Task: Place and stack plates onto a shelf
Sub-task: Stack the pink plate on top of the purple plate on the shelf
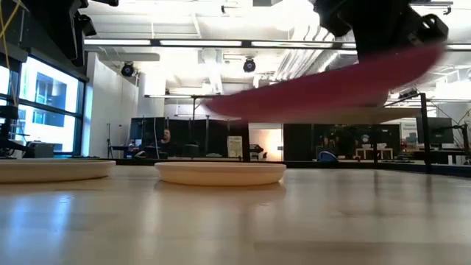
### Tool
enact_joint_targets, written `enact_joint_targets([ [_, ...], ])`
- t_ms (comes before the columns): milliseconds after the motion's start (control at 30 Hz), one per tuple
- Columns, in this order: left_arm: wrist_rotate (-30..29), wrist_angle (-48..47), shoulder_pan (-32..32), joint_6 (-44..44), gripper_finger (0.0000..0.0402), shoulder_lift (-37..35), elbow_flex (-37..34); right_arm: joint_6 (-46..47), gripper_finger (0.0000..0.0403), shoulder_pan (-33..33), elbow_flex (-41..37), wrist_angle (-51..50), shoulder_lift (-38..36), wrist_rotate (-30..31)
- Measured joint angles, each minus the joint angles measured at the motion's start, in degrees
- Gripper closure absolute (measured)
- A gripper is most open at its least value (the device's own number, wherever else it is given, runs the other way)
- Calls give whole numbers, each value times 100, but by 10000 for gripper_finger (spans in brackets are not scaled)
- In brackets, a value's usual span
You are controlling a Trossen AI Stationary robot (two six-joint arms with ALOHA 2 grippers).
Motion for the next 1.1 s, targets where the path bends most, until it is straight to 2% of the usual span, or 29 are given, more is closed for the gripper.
enact_joint_targets([
  [300, -1, 2, 0, 20, 263, 0, 0, 22, 403, -412, 0, -325, -1151, 709],
  [600, -3, 2, 0, 22, 263, 0, -2, 131, 403, -1147, 0, -1412, -2375, 1422],
  [900, -36, 2, -2, 101, 263, 0, 0, 125, 403, -2033, 0, -1880, -3420, 1887],
  [1100, -165, 2, 2, 160, 263, 0, 0, 90, 403, -2880, 0, -1986, -3929, 2241],
])
